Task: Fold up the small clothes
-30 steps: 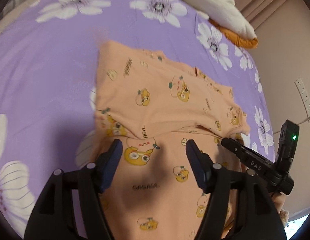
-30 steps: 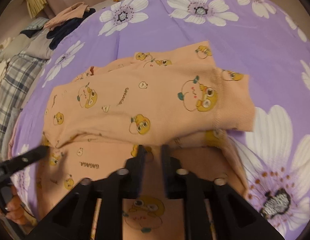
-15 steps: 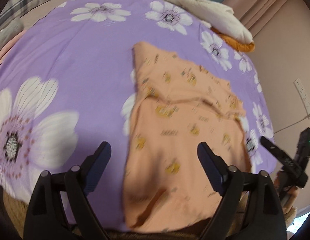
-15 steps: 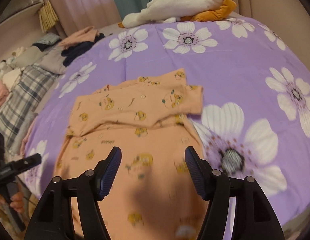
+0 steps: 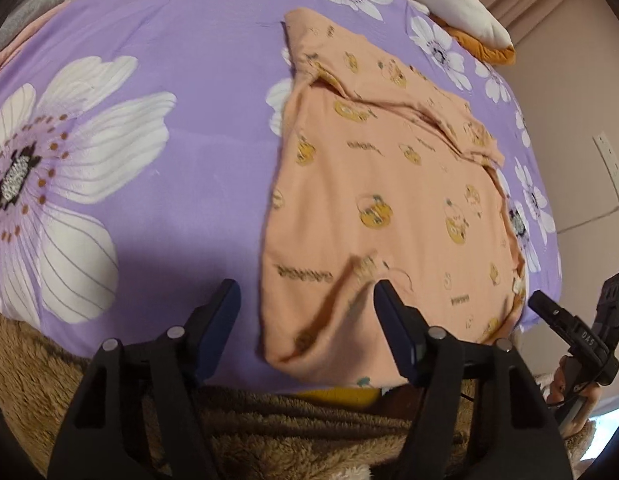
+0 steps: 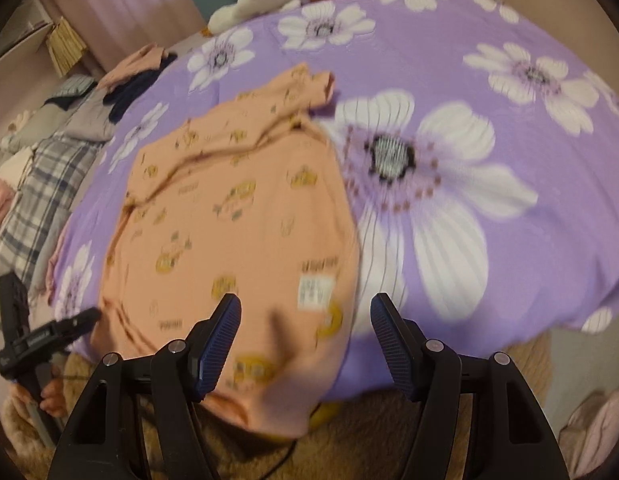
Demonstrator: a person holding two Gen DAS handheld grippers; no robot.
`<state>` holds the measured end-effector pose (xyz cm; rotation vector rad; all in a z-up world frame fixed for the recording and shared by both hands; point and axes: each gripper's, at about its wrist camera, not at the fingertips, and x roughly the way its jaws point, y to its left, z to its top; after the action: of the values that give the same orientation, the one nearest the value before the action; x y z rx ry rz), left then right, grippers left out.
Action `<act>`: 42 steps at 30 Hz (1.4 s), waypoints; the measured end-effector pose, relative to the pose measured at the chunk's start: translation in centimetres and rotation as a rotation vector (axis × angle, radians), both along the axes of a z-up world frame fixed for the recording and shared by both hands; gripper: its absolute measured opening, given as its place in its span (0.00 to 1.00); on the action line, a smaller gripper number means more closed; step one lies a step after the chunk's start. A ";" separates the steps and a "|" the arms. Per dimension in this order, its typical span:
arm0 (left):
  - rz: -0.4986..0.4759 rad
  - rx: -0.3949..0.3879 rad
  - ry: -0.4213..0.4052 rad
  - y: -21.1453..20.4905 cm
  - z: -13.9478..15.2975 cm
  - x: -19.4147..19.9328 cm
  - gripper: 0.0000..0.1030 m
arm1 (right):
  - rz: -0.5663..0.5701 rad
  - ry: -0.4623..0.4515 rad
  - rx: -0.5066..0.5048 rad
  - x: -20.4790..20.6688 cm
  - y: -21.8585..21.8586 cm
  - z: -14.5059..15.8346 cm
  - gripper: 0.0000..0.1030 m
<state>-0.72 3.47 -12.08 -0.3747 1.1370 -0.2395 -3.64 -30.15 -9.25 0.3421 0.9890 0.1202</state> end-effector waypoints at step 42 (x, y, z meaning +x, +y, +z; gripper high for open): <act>-0.025 -0.307 -0.222 0.8 9.5 -6.2 0.04 | 0.165 -0.280 0.244 -4.5 0.2 6.6 0.10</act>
<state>-6.91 4.30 -2.62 -0.5902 0.8869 -0.4694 -8.17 -29.91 -2.62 0.4535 0.7244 0.4299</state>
